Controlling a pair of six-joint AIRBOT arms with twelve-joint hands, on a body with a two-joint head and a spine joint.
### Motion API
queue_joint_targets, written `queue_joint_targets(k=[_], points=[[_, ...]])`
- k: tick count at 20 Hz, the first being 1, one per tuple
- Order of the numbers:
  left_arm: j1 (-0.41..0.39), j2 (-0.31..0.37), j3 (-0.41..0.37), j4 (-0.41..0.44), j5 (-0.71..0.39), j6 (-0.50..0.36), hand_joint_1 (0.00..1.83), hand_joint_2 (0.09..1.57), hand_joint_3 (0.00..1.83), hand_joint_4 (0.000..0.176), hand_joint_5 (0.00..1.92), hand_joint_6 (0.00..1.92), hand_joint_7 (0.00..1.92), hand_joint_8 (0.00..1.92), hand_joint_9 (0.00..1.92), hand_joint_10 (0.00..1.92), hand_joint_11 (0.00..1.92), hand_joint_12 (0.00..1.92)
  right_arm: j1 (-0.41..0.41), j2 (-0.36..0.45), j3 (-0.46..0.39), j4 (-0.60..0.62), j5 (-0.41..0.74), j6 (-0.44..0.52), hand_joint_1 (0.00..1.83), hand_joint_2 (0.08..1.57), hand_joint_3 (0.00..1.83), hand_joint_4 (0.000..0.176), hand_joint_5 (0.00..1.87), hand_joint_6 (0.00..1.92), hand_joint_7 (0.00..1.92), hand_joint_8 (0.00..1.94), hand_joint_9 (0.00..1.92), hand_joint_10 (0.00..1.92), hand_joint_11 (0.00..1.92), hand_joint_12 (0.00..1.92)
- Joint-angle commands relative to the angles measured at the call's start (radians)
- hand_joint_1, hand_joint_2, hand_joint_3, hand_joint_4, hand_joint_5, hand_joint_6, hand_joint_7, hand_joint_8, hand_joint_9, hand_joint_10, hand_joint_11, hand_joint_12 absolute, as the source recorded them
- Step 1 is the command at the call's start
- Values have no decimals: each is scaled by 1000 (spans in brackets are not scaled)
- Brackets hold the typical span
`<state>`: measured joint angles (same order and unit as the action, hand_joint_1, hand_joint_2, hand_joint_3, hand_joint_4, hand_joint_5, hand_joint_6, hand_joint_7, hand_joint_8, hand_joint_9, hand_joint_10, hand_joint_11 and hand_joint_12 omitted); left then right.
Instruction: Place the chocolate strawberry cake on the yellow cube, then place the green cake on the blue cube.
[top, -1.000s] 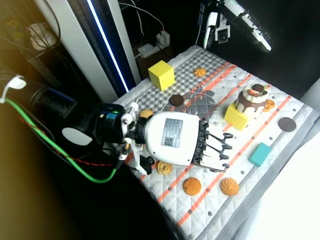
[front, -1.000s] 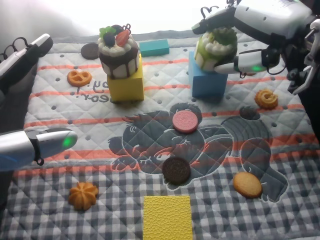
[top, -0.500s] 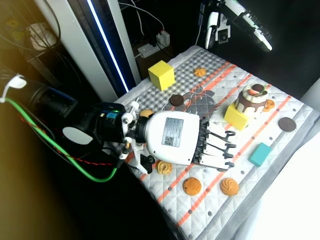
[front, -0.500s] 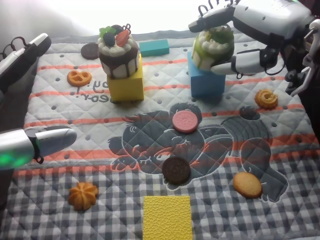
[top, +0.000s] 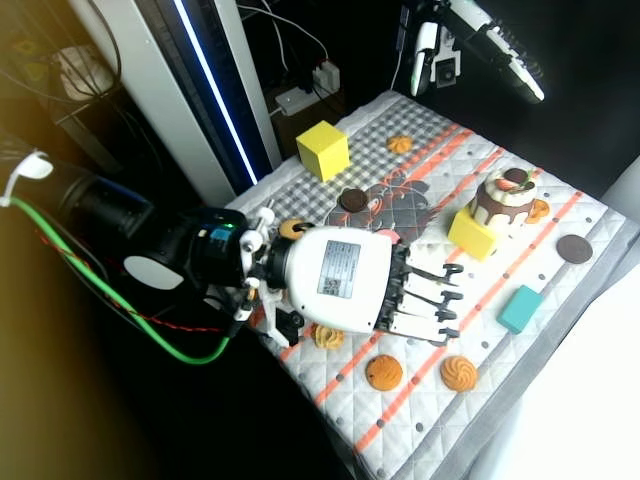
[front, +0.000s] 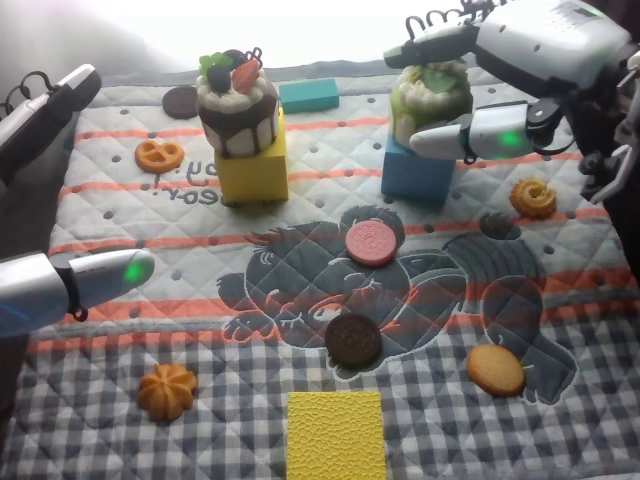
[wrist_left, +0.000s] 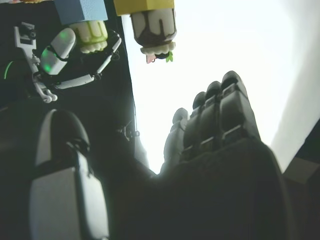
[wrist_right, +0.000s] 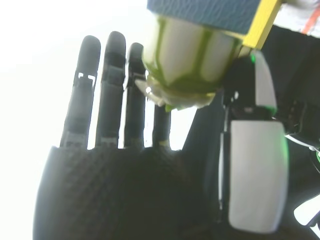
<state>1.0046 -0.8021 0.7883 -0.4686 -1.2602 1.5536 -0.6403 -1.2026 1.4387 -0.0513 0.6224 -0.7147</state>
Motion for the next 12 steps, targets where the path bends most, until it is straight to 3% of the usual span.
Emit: queue_joint_targets(k=[1, 2, 3, 4, 5, 6, 7, 8, 9, 10, 11, 12], points=[[-2, 6, 0, 20, -133, -7, 766, 945, 6, 108, 0, 0, 0, 0, 0, 0, 0, 0, 2, 2, -1, 18, 105, 3, 595, 1035, 0, 39, 486, 0, 547, 0, 603, 1, 272, 769], [-1, 7, -1, 20, -134, -8, 769, 946, 5, 112, 0, 0, 0, 0, 0, 0, 0, 0, -1, 2, -1, 20, 105, 3, 568, 1030, 0, 25, 456, 0, 514, 0, 604, 0, 306, 721], [0, 7, -1, 20, -135, -9, 788, 940, 2, 121, 0, 0, 0, 0, 0, 0, 0, 0, -5, 2, -1, 23, 105, 3, 547, 1028, 0, 31, 427, 0, 489, 0, 605, 0, 317, 712], [0, 7, -1, 20, -136, -10, 775, 938, 1, 120, 0, 0, 0, 0, 0, 0, 0, 0, -7, 2, -1, 24, 105, 3, 499, 1036, 3, 54, 376, 0, 454, 0, 602, 0, 345, 731], [0, 7, -1, 20, -136, -11, 764, 941, 2, 111, 0, 0, 0, 0, 0, 0, 0, 0, -10, 2, -1, 25, 105, 3, 486, 1038, 3, 64, 340, 0, 435, 0, 583, 0, 327, 726], [0, 7, -1, 20, -137, -11, 768, 945, 4, 113, 0, 0, 0, 0, 0, 0, 0, 0, -11, 3, -2, 26, 105, 3, 530, 1038, 2, 71, 319, 0, 412, 0, 565, 0, 319, 721], [0, 7, -1, 20, -137, -11, 788, 946, 4, 119, 0, 0, 0, 0, 0, 0, 0, 0, -13, 4, -2, 28, 105, 3, 545, 1035, 1, 65, 310, 0, 397, 0, 558, 0, 339, 688], [0, 7, -1, 20, -137, -12, 786, 952, 6, 111, 0, 0, 0, 0, 0, 0, 0, 0, -14, 5, -3, 29, 105, 3, 545, 1042, 3, 66, 286, 0, 361, 0, 546, 0, 337, 677], [0, 7, -1, 20, -138, -12, 782, 955, 7, 121, 0, 0, 0, 0, 0, 0, 0, 0, -16, 6, -3, 30, 105, 3, 536, 1040, 2, 69, 269, 0, 343, 0, 529, 0, 317, 663], [0, 7, -1, 20, -138, -13, 784, 955, 7, 115, 0, 0, 0, 0, 0, 0, 0, 0, -18, 6, -3, 31, 105, 3, 461, 1049, 6, 66, 250, 0, 320, 0, 521, 0, 317, 659], [0, 7, -1, 20, -138, -13, 784, 957, 7, 127, 0, 0, 0, 0, 0, 0, 0, 0, -20, 7, -3, 32, 105, 3, 385, 1044, 4, 62, 236, 0, 307, 0, 496, 0, 295, 645], [1, 7, -1, 20, -140, -13, 786, 957, 7, 134, 0, 0, 0, 0, 0, 0, 0, 0, -22, 7, -3, 34, 105, 3, 293, 1033, 1, 76, 217, 0, 293, 0, 487, 1, 309, 602]])
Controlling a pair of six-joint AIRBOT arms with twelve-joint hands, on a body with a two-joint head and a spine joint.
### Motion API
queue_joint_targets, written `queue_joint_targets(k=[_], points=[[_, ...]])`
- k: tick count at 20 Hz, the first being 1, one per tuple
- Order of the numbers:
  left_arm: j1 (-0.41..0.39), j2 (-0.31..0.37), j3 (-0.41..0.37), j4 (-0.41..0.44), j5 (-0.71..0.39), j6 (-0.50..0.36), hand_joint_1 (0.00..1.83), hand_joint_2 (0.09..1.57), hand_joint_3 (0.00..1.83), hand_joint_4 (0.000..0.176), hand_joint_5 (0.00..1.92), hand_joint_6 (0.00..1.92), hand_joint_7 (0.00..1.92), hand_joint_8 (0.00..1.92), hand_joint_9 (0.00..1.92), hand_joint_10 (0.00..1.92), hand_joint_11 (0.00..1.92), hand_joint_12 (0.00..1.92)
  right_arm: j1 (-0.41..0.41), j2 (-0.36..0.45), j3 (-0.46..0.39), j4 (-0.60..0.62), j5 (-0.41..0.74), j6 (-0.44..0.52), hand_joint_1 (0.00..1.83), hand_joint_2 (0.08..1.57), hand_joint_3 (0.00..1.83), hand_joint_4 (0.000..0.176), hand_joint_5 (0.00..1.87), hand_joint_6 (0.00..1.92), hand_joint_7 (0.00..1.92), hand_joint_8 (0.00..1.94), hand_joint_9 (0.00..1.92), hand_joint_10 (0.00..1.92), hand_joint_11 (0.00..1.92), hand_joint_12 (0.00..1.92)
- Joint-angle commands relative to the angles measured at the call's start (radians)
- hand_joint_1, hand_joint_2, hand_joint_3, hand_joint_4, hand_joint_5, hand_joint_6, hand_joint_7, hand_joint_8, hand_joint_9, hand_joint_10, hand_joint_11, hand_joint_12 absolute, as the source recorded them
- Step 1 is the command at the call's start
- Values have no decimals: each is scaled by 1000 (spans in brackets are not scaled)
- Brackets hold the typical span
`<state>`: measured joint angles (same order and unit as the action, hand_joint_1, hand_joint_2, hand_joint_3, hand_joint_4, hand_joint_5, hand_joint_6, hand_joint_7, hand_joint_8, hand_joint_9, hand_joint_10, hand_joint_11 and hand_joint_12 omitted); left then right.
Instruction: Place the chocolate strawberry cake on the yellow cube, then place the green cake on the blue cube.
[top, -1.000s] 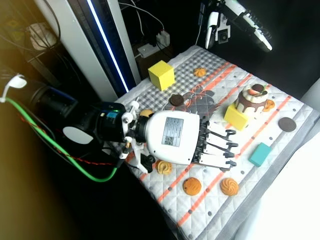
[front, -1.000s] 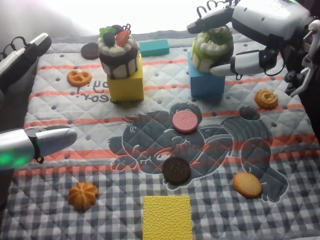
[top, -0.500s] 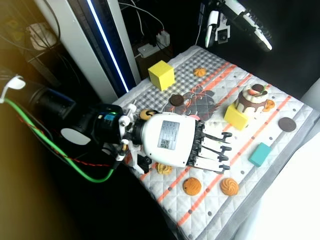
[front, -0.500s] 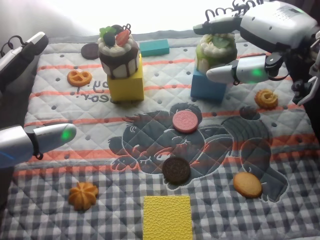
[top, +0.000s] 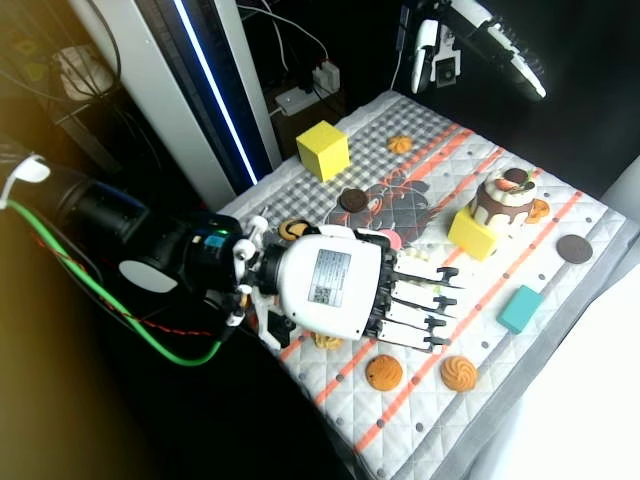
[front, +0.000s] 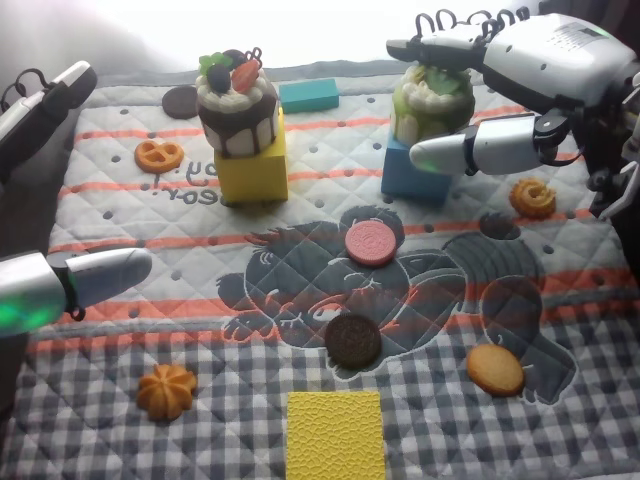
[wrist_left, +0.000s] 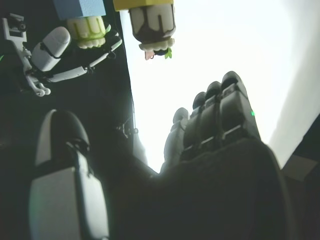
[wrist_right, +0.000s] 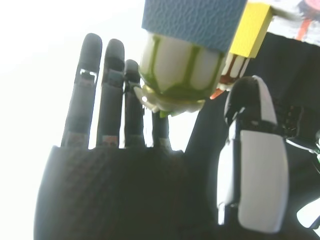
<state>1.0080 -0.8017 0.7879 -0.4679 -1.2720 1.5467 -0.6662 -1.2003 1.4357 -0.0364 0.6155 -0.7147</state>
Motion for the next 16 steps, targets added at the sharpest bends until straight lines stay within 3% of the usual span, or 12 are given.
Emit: queue_joint_targets(k=[1, 3, 4, 5, 6, 8, 10, 11, 13, 14, 15, 16], points=[[-2, 6, -1, 19, -129, -6, 783, 961, 8, 140, 0, 0, 0, 0, 0, 0, 0, 0, 3, 6, 0, 20, 112, 3, 254, 1028, 0, 100, 171, 0, 239, 0, 384, 0, 229, 645], [-1, 7, -1, 19, -129, -6, 779, 954, 4, 121, 0, 0, 0, 0, 0, 0, 0, 0, 1, 7, 0, 21, 112, 3, 275, 1003, 0, 110, 69, 0, 129, 0, 183, 0, 64, 593], [0, 6, -2, 19, -129, -6, 788, 950, 1, 123, 0, 0, 0, 0, 0, 0, 0, 0, 0, 8, 0, 21, 112, 3, 273, 987, 1, 121, 29, 0, 93, 0, 153, 0, 24, 627], [1, 6, -2, 18, -129, -6, 778, 954, 3, 125, 0, 0, 0, 0, 0, 0, 0, 0, -1, 8, 0, 21, 112, 3, 253, 942, 1, 158, 5, 0, 32, 4, 150, 0, 4, 753], [2, 6, -2, 18, -129, -6, 794, 959, 4, 143, 0, 0, 0, 0, 0, 0, 0, 0, -1, 8, 0, 21, 112, 3, 286, 941, 2, 172, 0, 0, 6, 0, 132, 0, 0, 747], [3, 5, -2, 17, -129, -6, 784, 952, 1, 130, 0, 0, 0, 0, 0, 0, 0, 0, -1, 8, -4, 22, 113, 3, 370, 907, 0, 176, 0, 0, 0, 0, 17, 1, 0, 276], [4, 4, -1, 15, -129, -6, 782, 952, 1, 126, 0, 0, 0, 0, 0, 0, 0, 0, -1, 8, -8, 22, 118, 3, 317, 857, 0, 176, 0, 0, 0, 0, 0, 0, 0, 41], [4, 3, -1, 14, -129, -6, 781, 955, 2, 112, 0, 0, 0, 0, 0, 0, 0, 0, -1, 8, -12, 22, 125, 3, 297, 823, 0, 176, 0, 0, 0, 0, 0, 0, 0, 7], [4, 3, 0, 14, -129, -6, 773, 950, 0, 111, 0, 0, 0, 0, 0, 0, 0, 0, -1, 8, -19, 27, 150, 2, 328, 810, 0, 176, 0, 0, 0, 0, 0, 0, 0, 0], [4, 3, 0, 14, -129, -6, 791, 943, 0, 119, 0, 0, 0, 0, 0, 0, 0, 0, -1, 15, -26, 33, 169, 2, 348, 793, 0, 176, 0, 0, 0, 0, 0, 0, 0, 0], [4, 3, 0, 12, -130, -6, 774, 943, 0, 113, 0, 0, 0, 0, 0, 0, 0, 0, -1, 28, -38, 45, 197, -4, 287, 767, 0, 176, 0, 0, 0, 0, 0, 0, 0, 0], [4, 3, 2, 9, -133, -6, 758, 936, 0, 121, 0, 0, 0, 0, 0, 0, 0, 0, -1, 42, -57, 72, 218, -46, 233, 750, 0, 176, 0, 0, 0, 0, 0, 0, 0, 0]])
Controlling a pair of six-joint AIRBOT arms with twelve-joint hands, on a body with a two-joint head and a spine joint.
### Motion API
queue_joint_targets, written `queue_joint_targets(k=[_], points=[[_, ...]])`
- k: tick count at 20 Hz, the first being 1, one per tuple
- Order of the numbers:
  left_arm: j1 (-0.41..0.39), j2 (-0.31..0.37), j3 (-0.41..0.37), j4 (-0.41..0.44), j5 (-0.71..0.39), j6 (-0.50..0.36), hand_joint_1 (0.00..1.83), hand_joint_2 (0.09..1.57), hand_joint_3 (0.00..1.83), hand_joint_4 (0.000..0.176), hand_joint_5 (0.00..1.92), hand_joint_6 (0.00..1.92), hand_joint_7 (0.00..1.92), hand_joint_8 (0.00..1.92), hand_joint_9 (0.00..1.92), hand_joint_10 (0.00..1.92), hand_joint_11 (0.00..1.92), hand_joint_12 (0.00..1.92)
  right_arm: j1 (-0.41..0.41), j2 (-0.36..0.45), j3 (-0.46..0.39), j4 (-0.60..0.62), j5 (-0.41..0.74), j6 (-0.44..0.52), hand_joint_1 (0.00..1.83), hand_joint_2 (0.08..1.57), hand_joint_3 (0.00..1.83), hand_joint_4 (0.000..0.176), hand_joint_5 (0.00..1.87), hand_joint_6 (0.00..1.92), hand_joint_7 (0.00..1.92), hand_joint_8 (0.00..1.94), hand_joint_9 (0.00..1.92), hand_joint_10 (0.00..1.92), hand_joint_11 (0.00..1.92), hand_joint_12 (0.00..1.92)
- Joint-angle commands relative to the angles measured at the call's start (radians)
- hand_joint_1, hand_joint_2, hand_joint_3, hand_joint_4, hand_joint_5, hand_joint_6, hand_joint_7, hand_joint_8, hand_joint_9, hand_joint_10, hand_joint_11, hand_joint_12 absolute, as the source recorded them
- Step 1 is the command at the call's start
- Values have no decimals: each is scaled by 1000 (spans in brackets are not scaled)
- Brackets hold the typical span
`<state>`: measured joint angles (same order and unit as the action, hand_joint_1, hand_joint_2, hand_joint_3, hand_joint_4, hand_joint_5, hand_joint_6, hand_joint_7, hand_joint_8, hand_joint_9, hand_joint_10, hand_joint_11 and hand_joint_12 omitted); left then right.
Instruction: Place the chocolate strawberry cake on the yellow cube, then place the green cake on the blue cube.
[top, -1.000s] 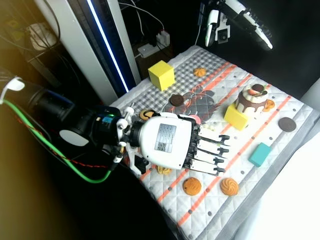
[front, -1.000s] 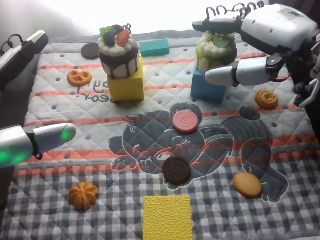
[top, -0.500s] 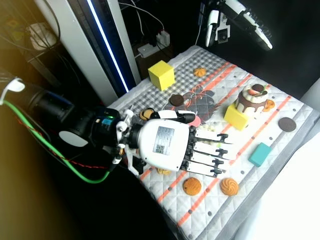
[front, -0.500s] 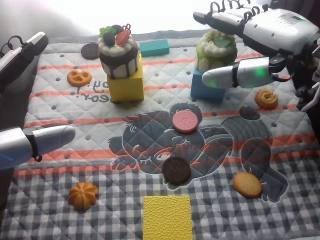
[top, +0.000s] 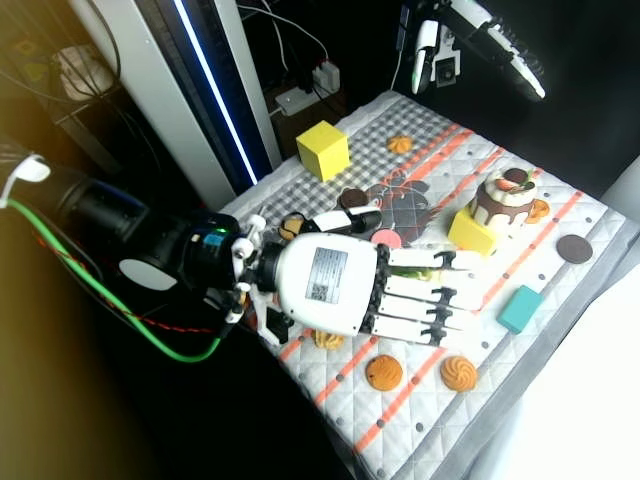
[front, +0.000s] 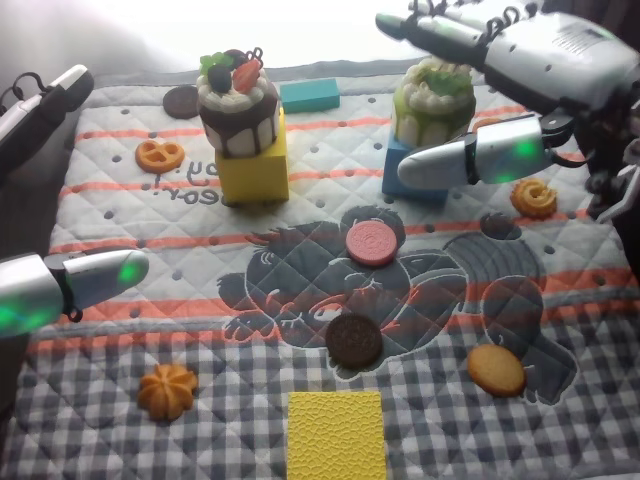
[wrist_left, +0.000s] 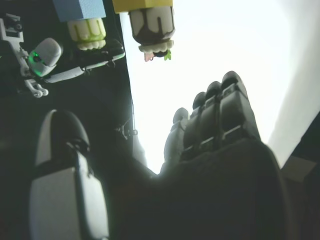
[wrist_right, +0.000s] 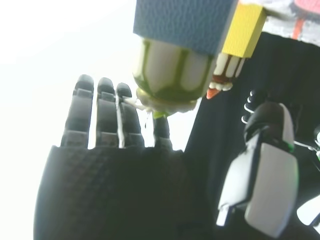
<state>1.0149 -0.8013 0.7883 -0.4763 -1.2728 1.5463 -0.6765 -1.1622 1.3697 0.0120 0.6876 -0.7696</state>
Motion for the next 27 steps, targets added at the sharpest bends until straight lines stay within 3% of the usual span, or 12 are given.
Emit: queue_joint_targets(k=[1, 2, 6, 11, 15, 17, 18, 23, 24, 25, 26, 27], points=[[-3, 3, 3, 16, -135, -6, 735, 924, 0, 121, 0, 0, 0, 0, 0, 0, 0, 0, 10, 16, -12, 39, 158, -30, 263, 716, 0, 176, 0, 0, 0, 0, 0, 0, 0, 0], [-3, 4, 4, 15, -142, -6, 737, 915, 0, 118, 0, 0, 0, 0, 0, 0, 0, 0, 10, 37, -42, 52, 184, -78, 291, 709, 0, 176, 0, 0, 0, 0, 0, 0, 0, 0], [1, 10, 11, 24, -167, -68, 702, 876, 0, 174, 0, 0, 0, 0, 0, 0, 0, 0, -37, 115, -122, 72, 335, -80, 499, 802, 25, 176, 0, 0, 0, 0, 0, 0, 0, 0], [67, 10, 20, 65, -247, -262, 433, 906, 0, 176, 0, 0, 0, 0, 0, 0, 0, 0, -285, 197, -254, 183, 680, -37, 554, 866, 9, 176, 0, 0, 0, 0, 0, 0, 0, 0], [119, 14, 28, 80, -316, -383, 437, 964, 20, 176, 0, 0, 0, 0, 0, 0, 0, 0, -438, 204, -284, 237, 851, 92, 554, 853, 0, 176, 0, 0, 0, 0, 0, 0, 0, 0], [143, 4, 39, 99, -347, -466, 468, 977, 21, 176, 0, 0, 0, 0, 0, 0, 0, 0, -553, 203, -307, 282, 970, 160, 375, 924, 25, 172, 0, 0, 0, 0, 0, 0, 0, 0], [150, -3, 42, 105, -356, -495, 377, 997, 27, 176, 0, 0, 0, 0, 0, 0, 14, 6, -599, 203, -326, 303, 1016, 164, 463, 913, 12, 175, 0, 0, 0, 0, 0, 0, 0, 0], [165, -52, 67, 139, -453, -624, 258, 992, 7, 176, 0, 0, 0, 0, 0, 0, 0, 0, -647, 203, -350, 299, 1073, 184, 610, 896, 0, 176, 12, 3, 0, 0, 0, 0, 0, 0], [151, -57, 61, 170, -458, -624, 618, 890, 0, 122, 63, 6, 0, 0, 0, 0, 0, 0, -646, 207, -351, 284, 1074, 184, 322, 1091, 18, 134, 223, 22, 62, 5, 0, 0, 0, 0], [148, -57, 62, 171, -458, -624, 618, 890, 0, 122, 63, 6, 0, 0, 0, 0, 0, 0, -646, 208, -351, 282, 1074, 184, 322, 1091, 18, 134, 223, 22, 62, 5, 0, 0, 0, 0], [118, -60, 69, 184, -458, -623, 611, 861, 0, 112, 12, 0, 0, 0, 0, 0, 0, 0, -623, 214, -351, 261, 1075, 183, 526, 1136, 15, 141, 206, 11, 62, 3, 0, 0, 0, 0], [89, -67, 80, 197, -459, -626, 799, 886, 0, 68, 215, 20, 0, 0, 0, 0, 0, 0, -586, 217, -351, 231, 1075, 182, 753, 1135, 4, 145, 295, 12, 94, 4, 1, 0, 0, 0]])
